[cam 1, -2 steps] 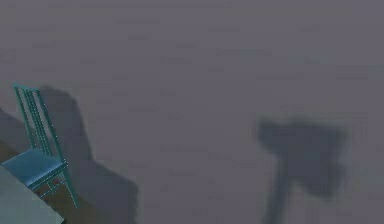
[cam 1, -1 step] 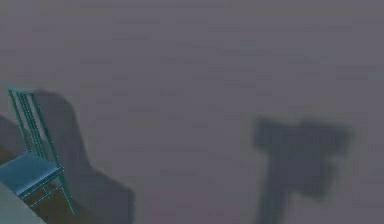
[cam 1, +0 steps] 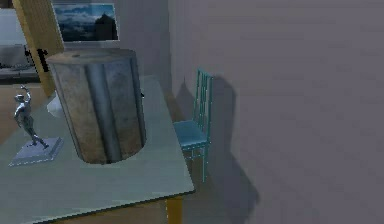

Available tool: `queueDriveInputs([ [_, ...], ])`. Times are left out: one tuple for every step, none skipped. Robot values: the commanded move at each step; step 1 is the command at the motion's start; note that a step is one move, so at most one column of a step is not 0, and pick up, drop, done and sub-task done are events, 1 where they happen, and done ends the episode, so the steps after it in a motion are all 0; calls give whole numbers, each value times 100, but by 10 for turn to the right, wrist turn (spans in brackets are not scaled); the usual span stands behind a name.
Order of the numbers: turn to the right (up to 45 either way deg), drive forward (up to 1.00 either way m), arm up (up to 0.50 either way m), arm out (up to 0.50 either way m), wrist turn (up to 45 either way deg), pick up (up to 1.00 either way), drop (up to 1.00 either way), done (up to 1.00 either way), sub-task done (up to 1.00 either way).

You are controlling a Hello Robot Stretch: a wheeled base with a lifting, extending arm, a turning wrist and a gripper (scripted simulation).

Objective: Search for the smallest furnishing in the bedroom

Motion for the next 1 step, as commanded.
queueDriveInputs([
  [0,0,0,0,0,0,0,100,0],
])
